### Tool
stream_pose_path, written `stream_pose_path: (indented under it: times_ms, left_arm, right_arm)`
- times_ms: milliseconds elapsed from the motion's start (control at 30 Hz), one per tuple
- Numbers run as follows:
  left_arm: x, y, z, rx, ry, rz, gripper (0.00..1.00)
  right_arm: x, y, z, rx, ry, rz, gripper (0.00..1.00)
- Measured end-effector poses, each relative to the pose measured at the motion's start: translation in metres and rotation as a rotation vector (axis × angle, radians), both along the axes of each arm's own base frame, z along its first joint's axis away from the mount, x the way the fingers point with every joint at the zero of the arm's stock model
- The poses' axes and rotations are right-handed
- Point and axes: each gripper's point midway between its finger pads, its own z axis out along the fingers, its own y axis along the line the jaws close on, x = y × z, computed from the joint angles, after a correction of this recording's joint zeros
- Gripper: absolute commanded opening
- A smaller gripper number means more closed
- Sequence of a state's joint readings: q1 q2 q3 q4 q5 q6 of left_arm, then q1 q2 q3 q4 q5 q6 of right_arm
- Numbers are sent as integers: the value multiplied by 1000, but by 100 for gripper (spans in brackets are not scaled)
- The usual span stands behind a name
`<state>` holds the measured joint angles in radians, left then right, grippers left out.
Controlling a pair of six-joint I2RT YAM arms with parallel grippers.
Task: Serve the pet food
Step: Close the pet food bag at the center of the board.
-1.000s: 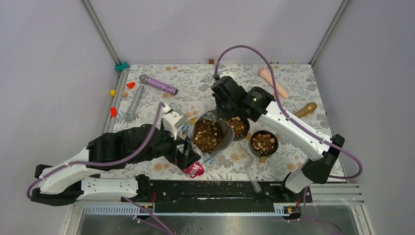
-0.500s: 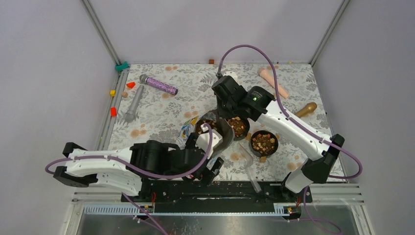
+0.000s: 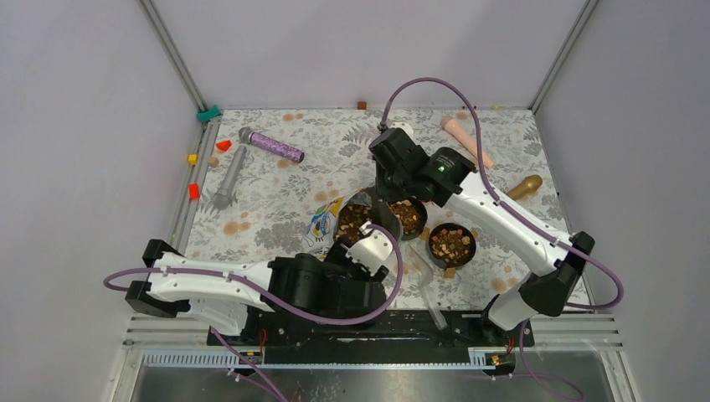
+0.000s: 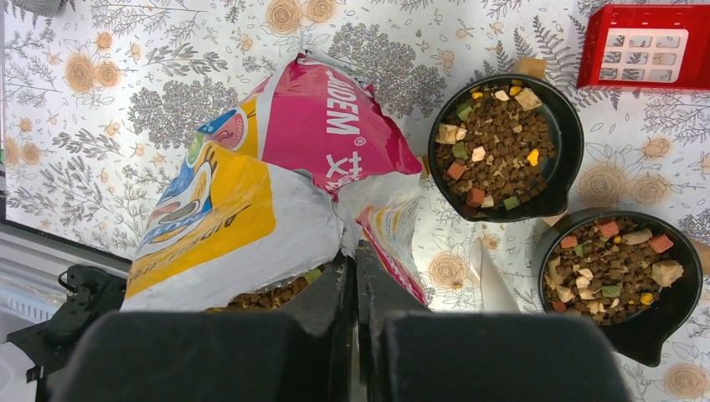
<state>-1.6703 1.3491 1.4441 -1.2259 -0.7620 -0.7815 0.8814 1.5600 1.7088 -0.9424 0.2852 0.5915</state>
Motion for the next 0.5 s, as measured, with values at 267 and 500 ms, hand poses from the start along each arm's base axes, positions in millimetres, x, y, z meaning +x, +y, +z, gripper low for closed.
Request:
stream_pose_path:
  times_ms: [267, 500]
  left_arm:
    - [14, 9, -1, 42, -86, 70, 46]
    - [18, 8, -8, 65, -114, 99, 0]
  right_arm:
    - [-1, -6, -1, 28, 13, -13, 0]
    - [0, -10, -1, 48, 25, -25, 0]
